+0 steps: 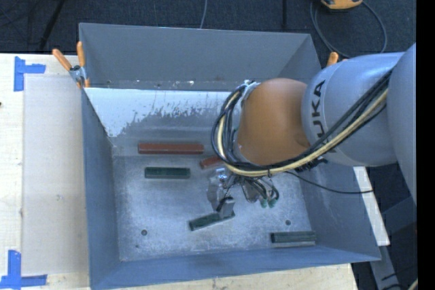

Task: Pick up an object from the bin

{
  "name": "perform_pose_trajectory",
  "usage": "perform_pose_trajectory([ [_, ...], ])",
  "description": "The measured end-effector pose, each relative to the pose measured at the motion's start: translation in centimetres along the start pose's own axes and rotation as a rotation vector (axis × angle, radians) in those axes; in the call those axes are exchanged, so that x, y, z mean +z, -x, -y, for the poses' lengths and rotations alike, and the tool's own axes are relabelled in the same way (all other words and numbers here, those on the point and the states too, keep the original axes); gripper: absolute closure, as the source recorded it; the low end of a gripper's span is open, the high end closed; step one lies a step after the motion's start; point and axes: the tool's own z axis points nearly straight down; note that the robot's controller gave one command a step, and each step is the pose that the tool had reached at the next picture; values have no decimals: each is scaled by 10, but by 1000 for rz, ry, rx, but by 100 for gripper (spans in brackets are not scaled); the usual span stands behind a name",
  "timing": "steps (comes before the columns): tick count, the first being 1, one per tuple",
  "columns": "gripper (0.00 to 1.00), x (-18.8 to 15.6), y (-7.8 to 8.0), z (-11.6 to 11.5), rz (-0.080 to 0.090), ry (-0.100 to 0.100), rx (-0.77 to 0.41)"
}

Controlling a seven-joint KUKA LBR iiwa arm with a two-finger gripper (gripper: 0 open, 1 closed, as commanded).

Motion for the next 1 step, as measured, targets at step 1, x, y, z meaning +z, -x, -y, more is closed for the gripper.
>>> perform_pose_trajectory([
  [1, 0, -44, 12, -22, 6, 0, 17],
])
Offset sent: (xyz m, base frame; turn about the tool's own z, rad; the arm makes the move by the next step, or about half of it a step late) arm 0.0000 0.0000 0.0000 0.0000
